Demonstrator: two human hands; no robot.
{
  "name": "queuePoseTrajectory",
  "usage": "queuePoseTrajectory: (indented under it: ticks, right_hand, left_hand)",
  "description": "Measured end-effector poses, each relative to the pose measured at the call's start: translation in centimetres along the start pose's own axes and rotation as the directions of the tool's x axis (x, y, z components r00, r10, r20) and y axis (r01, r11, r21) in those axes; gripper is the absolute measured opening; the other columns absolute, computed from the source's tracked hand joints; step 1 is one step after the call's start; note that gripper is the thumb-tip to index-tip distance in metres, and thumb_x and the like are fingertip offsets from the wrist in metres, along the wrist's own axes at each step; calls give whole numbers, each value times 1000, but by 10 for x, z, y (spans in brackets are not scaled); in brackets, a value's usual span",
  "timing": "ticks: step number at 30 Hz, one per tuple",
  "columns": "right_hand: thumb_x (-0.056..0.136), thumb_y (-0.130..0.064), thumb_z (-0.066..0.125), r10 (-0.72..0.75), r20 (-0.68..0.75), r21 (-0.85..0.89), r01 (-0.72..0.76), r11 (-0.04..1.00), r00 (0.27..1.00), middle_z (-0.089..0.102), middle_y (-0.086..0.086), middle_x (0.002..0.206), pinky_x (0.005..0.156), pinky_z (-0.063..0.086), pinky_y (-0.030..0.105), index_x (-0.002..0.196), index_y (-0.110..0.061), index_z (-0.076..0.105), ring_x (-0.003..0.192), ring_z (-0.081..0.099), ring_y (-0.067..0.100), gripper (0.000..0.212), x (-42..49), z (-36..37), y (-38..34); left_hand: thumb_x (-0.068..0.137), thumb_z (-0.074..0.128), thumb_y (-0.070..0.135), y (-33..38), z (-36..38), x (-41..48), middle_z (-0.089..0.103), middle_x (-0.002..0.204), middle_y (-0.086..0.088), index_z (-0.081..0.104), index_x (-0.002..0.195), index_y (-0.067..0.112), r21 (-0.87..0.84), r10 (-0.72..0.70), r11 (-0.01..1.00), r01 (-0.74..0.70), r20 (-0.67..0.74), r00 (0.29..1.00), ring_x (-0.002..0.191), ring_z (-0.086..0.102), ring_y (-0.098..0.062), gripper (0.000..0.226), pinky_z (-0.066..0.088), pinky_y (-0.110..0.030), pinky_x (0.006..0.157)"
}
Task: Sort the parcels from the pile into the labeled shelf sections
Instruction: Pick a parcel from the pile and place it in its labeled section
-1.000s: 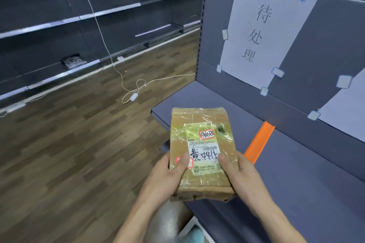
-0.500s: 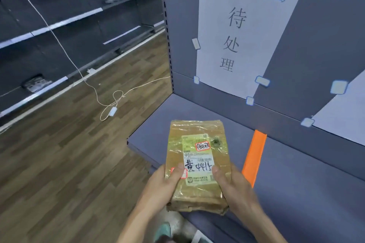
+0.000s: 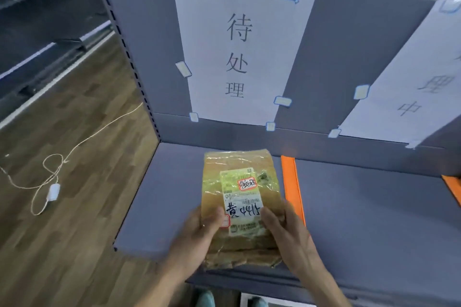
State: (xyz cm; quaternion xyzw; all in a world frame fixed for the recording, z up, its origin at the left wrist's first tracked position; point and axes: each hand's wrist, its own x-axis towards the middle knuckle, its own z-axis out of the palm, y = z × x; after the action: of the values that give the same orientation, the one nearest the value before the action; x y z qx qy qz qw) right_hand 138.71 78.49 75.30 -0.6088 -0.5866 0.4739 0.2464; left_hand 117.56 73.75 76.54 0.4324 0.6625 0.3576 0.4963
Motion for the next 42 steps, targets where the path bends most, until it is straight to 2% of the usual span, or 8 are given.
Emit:
queuePoseTrajectory:
  ticks: [3,7,9,11,13,17,22,42]
  right_hand:
    - [88,-77,44,-18,-74,-25,16,1000,997,67,-31,90,60,48,14,112,-65,46,79,64,-5,27,-5,2,-6]
    - [86,-81,35,-46,-166,-44,39,998,985,68,-26,92,68,55,27,118,-62,44,77,66,4,38,-8,4,-13]
    - [96,-67,44,-58,-194,-40,51,998,979,62,-43,96,63,48,11,113,-74,38,83,64,-10,19,-10,2,-14]
    - [101,-51,50,-78,-195,-67,66,996,978,57,-51,96,64,43,3,112,-82,30,87,59,-20,38,-11,0,-15]
    - [102,-46,50,-60,-174,-107,42,993,983,58,-47,96,62,43,5,118,-75,32,87,59,-17,38,-11,-1,-12]
    - [102,-52,45,17,-158,-79,-29,996,987,66,-22,90,63,44,12,114,-49,46,80,60,-3,13,0,-3,0]
    - [97,-61,43,27,-154,-77,-39,996,988,64,-19,93,68,44,12,111,-43,47,79,60,-8,24,15,-12,3]
    - [94,-64,44,26,-117,-26,-29,999,993,66,-16,96,71,46,17,114,-34,54,83,61,-3,37,36,-25,5]
  left_hand:
    - [88,45,72,3,-4,14,71,109,35,71,112,45,-36,51,998,-48,75,996,104,60,21,44,40,-3,86]
    - [96,58,60,7,-4,29,63,101,49,73,103,47,-45,97,994,-95,55,994,97,53,31,21,37,5,78]
    - [98,59,52,5,-2,33,55,91,59,72,95,45,-31,85,996,-84,37,996,89,47,39,15,32,10,73]
    - [97,58,61,7,-1,36,53,89,60,72,91,61,-10,68,998,-68,59,996,87,45,40,15,33,7,74]
    - [86,51,78,6,-1,43,61,100,52,64,97,72,10,47,999,-49,118,992,96,52,32,19,37,-7,85]
    - [90,45,79,3,0,54,66,115,42,64,119,56,36,-9,999,4,155,988,115,58,11,43,43,-24,96]
    - [96,41,74,12,9,61,69,123,30,61,131,46,63,-63,997,53,159,985,123,61,-3,49,41,-39,114]
    - [90,41,81,20,17,78,70,123,27,60,131,48,51,-79,996,71,182,980,120,65,-4,56,42,-45,114]
